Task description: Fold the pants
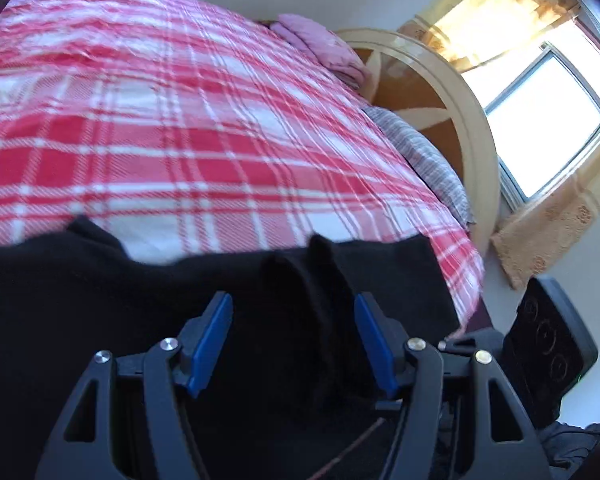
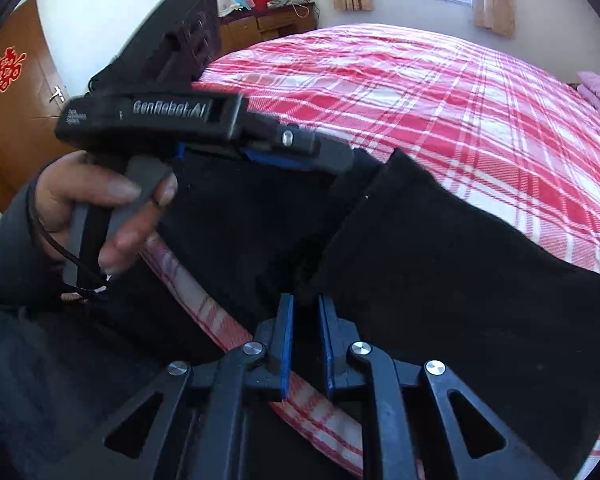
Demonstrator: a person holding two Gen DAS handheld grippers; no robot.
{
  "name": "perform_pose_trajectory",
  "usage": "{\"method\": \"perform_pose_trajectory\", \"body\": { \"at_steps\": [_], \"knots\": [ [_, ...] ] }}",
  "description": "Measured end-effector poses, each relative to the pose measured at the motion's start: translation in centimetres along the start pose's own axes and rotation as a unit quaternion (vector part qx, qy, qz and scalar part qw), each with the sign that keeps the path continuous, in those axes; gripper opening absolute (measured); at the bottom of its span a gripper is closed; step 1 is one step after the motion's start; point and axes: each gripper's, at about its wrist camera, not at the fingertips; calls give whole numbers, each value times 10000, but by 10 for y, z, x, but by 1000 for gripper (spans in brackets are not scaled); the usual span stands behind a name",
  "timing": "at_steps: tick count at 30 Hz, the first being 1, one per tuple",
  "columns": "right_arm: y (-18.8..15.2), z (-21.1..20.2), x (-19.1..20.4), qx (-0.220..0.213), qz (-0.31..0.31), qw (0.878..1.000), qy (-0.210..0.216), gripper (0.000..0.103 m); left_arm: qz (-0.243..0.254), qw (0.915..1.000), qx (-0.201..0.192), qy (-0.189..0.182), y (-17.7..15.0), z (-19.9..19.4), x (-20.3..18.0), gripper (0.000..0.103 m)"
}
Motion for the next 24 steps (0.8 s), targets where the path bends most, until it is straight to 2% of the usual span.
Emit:
{"method": "perform_pose_trajectory", "body": {
  "at_steps": [2,4,5,6,9,10,11,12,19,22,24],
  "knots": [
    [-3,-18,-10,-154,46,9999,24,15,-22,9996,179,-231,-5,10,-8,65],
    [-10,-33,-24,-234,114,9997,-4,33,-26,9992,238,-310,-9,13,-15,65],
    [-15,-42,-33,-308,192,9993,-87,37,9,9990,276,-341,-10,15,-19,65],
    [-19,-47,-41,-382,282,9987,-161,40,90,9990,324,-293,-12,19,-24,65],
    [-27,-56,-67,-573,747,9953,-221,40,476,9982,352,47,-16,27,-37,65],
    [-27,-58,-73,-636,892,9937,-239,40,597,9975,344,161,-17,28,-42,59],
    [-27,-62,-81,-744,1074,9911,-269,40,668,9968,363,242,-16,28,-44,30],
    [-27,-65,-85,-821,1175,9893,-275,40,643,9968,427,199,-15,28,-44,10],
    [-26,-90,-98,-1460,1524,9769,-341,40,267,9992,200,-237,-8,-4,-47,8],
    [-28,-98,-97,-1622,1528,9742,-358,41,98,9994,236,-224,-8,-12,-39,7],
    [-24,-94,-95,-1547,1459,9761,-454,42,83,9996,253,-71,-10,-12,-34,7]
  ]
}}
Point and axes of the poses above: each gripper's, at about its wrist camera, not at the fingertips, and z roughly the way its jaws point, x to its left, y to its top, and after that the axes turned 7 degrees about -x, right-handed
